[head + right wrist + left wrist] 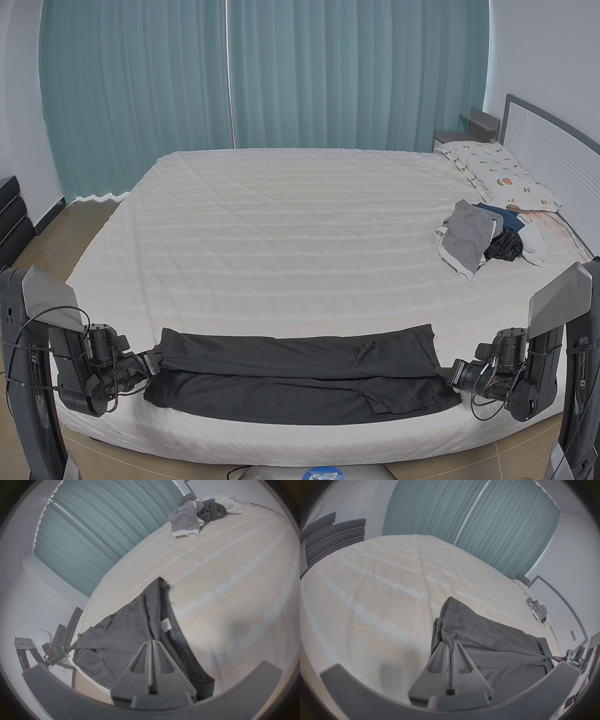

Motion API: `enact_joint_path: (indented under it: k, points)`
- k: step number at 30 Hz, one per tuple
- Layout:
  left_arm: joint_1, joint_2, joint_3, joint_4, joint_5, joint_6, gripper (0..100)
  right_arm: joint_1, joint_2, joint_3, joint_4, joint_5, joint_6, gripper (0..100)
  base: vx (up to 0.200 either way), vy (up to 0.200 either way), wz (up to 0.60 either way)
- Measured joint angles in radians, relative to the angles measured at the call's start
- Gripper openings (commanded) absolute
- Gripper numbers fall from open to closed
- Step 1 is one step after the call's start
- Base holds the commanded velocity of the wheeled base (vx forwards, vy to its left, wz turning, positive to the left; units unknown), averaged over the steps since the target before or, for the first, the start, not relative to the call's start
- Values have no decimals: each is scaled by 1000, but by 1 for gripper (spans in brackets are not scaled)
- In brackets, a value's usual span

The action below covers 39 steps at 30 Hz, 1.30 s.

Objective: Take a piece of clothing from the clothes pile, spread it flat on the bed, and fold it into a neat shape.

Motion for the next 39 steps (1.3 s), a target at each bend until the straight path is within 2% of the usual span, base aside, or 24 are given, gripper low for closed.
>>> enact_joint_path:
  k: [4, 5, 6, 7, 19, 24, 29, 34, 39]
  points:
    - [-2, 23, 19, -46, 2, 0, 0, 2, 3, 8, 0, 0, 3, 0, 0, 0, 0]
    - [-3, 27, 25, -49, 2, 0, 100, 0, 3, 10, 0, -1, 3, 0, 0, 0, 0]
    - [-4, 29, 28, -51, 2, 0, 100, -1, 4, 10, 0, -1, 3, 0, 0, 0, 0]
    - [-4, 32, 35, -54, 4, 0, 100, -3, 5, 10, 0, -1, 2, 100, 0, 0, 0]
    - [4, 16, 88, -56, 12, 21, 100, -18, -6, 12, 1, -8, 10, 100, 0, 0, 0]
    - [23, -19, 91, -56, 11, 7, 100, -25, -42, 7, 1, -7, 93, 100, 0, 0, 0]
    - [43, -56, 71, -54, 11, -61, 100, -27, -78, -15, 1, -4, 219, 100, 0, 0, 0]
    - [34, -77, 15, -43, 24, -134, 100, -27, -79, -61, 1, -3, 246, 100, 0, 0, 0]
    - [-21, -72, -79, -1, 99, -191, 100, -27, -56, -108, 1, -3, 280, 100, 0, 0, 0]
